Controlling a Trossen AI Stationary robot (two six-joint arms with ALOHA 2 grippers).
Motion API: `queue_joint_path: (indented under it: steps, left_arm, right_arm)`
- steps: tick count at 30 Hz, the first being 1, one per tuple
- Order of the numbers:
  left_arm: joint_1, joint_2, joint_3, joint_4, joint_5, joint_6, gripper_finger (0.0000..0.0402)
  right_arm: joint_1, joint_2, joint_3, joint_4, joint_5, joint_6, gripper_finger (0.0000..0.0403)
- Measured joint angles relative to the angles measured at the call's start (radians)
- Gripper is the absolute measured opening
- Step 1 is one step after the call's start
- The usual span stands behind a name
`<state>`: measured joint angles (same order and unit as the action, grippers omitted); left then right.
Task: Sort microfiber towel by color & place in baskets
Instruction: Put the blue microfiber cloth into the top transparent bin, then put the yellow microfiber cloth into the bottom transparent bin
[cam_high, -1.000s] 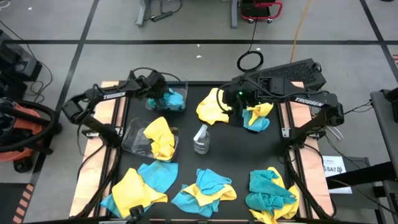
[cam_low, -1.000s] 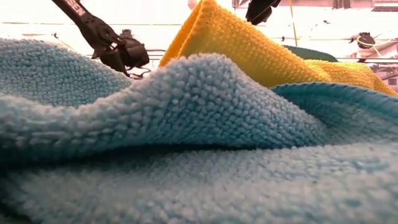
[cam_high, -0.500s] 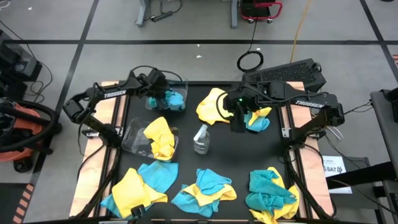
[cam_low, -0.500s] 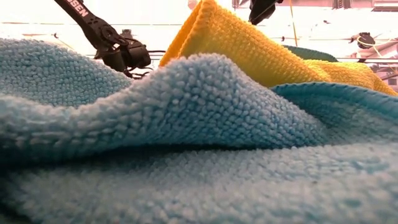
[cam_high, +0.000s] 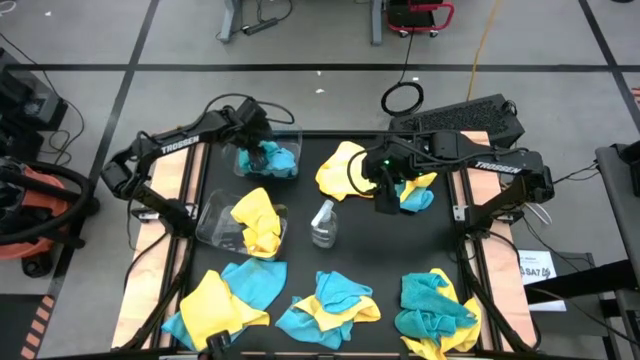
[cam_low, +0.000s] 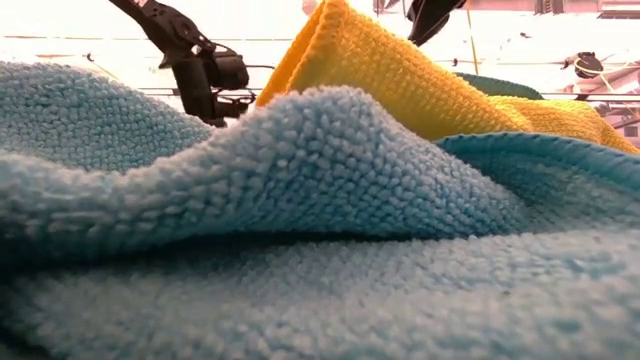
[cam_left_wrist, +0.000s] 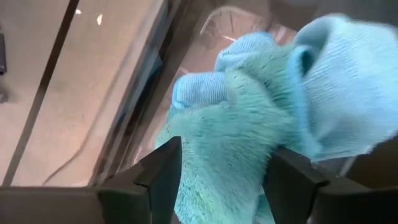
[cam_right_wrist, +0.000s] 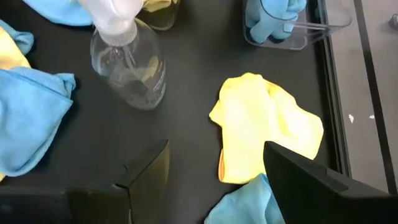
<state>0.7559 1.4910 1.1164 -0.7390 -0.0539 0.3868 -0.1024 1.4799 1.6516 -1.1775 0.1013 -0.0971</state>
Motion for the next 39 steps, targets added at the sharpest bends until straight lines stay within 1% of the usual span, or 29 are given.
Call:
queue_joint_path:
  steps: [4,8,14,19,21,25,33,36,39]
  left_arm:
    - [-0.014,-0.046,0.019,-0.019,0.020,-0.006,0.0208]
    - [-0.033,-0.118,0.031,-0.018,0.039,-0.015,0.0208]
    - [-0.071,-0.241,0.031,-0.019,0.060,-0.040,0.0208]
    - [-0.125,-0.329,0.032,-0.018,0.159,-0.065,0.0209]
    - [-0.153,-0.351,0.032,-0.017,0.201,-0.069,0.0209]
    - [-0.228,-0.376,0.032,-0.017,0.267,-0.079,0.0209]
    - [-0.390,-0.374,0.032,0.003,0.272,-0.094,0.0209]
    - [-0.441,-0.374,0.032,0.032,0.272,-0.094,0.0209]
    - [-0.484,-0.374,0.032,0.075,0.271,-0.096,0.0209]
  right_arm:
    - [0.000,0.000,-0.006,-0.025,0.060,0.000,0.0251]
    - [-0.009,0.001,-0.051,0.004,0.062,-0.017,0.0251]
    - [-0.055,0.001,-0.195,0.112,0.056,-0.062,0.0251]
    - [-0.117,0.001,-0.364,0.283,0.034,-0.118,0.0251]
    - [-0.149,0.001,-0.438,0.380,0.002,-0.133,0.0251]
    - [-0.216,0.001,-0.573,0.558,-0.015,-0.149,0.0251]
    - [-0.333,0.015,-0.783,0.856,-0.112,-0.120,0.0251]
    - [-0.355,0.046,-0.833,0.957,-0.160,-0.091,0.0251]
    - [-0.362,0.090,-0.851,1.015,-0.161,-0.082,0.0251]
